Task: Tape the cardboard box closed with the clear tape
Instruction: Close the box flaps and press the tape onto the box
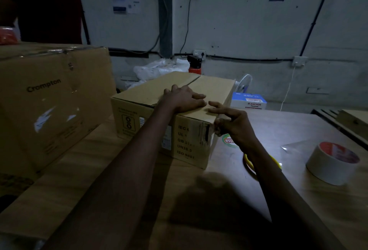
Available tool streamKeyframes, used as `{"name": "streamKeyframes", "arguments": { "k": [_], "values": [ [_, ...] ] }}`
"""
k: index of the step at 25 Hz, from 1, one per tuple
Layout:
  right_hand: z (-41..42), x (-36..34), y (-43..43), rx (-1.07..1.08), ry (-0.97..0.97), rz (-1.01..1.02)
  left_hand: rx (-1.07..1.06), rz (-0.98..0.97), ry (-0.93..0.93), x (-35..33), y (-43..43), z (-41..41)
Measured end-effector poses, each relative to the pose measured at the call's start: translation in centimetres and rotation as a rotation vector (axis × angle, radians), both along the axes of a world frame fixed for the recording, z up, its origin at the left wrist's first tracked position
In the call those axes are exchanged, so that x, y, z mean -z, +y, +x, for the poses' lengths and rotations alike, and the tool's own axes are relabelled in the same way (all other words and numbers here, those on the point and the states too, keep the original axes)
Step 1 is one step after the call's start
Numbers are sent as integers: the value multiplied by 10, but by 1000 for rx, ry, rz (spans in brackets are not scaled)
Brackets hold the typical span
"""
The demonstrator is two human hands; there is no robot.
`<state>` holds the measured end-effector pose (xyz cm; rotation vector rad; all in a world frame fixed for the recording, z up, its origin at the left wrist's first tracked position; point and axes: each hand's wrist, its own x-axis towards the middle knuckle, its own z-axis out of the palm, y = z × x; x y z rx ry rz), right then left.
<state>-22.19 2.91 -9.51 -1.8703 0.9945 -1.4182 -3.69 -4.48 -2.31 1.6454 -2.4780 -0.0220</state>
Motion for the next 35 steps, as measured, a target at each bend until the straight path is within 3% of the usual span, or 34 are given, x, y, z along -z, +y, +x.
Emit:
{"name": "streamKeyframes", "arguments": {
  "k": [7, 16, 26, 35],
  "values": [
    [-13, 16, -8, 120, 319, -125, -5, -1, -20, 1, -1, -1],
    [-20, 30, -15, 213, 528, -227, -3, 5, 6, 0, -1, 0],
    [-5, 27, -7, 188, 507, -172, -5, 2, 6, 1, -2, 0],
    [44, 24, 10, 515, 483, -319, -3, 4, -6, 1, -3, 0]
  ]
}}
